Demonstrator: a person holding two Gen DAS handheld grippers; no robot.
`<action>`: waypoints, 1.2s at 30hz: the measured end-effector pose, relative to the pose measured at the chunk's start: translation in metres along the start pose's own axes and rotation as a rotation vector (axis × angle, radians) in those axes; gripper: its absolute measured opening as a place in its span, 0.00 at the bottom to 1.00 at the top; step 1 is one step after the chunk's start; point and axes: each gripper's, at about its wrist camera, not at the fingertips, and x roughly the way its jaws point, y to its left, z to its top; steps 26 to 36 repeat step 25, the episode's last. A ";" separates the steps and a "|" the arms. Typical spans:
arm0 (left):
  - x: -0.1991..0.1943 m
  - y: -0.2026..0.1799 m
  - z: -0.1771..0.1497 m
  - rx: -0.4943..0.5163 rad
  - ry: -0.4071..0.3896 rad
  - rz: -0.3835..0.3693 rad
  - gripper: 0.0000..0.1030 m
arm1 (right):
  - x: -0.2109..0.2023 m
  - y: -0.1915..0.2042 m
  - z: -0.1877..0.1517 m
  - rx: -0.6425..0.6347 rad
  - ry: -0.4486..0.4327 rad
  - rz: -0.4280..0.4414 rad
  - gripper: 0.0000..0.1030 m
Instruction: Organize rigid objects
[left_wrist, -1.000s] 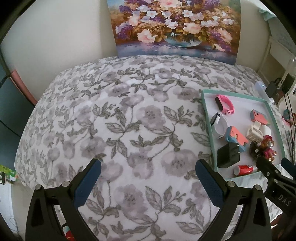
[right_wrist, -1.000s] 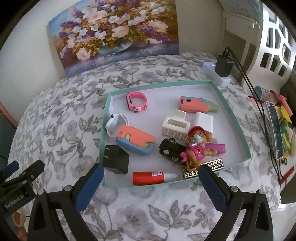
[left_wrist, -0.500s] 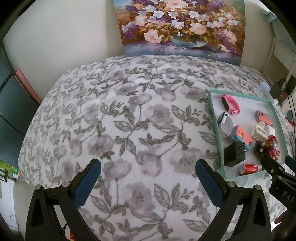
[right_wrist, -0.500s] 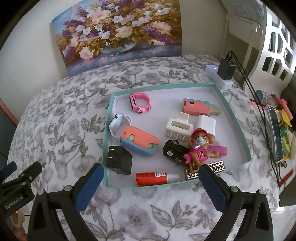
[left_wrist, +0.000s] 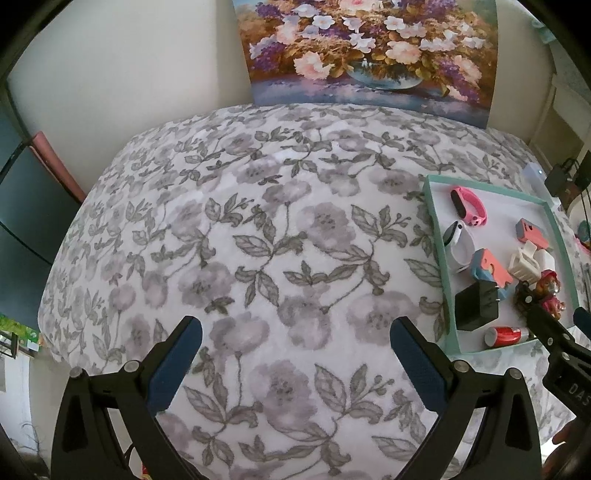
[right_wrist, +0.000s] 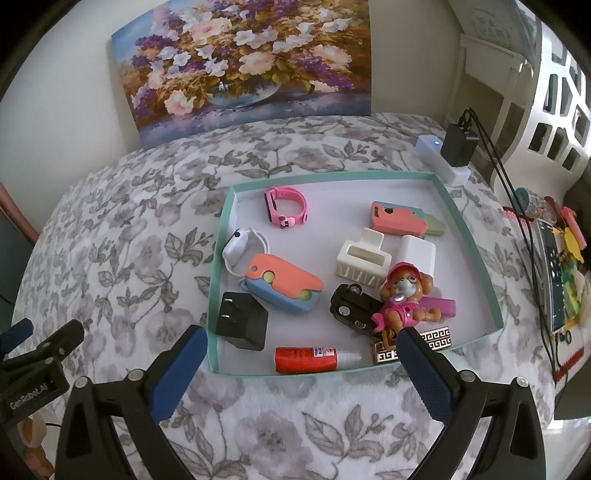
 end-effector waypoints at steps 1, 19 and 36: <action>0.000 0.000 0.000 0.001 0.002 0.000 0.99 | 0.000 0.000 0.000 -0.001 0.000 0.000 1.00; 0.009 0.003 0.000 -0.005 0.039 0.000 0.99 | 0.006 -0.002 -0.001 -0.019 0.014 -0.008 1.00; 0.009 0.004 0.000 -0.004 0.037 -0.004 0.99 | 0.007 -0.002 0.000 -0.020 0.017 -0.013 1.00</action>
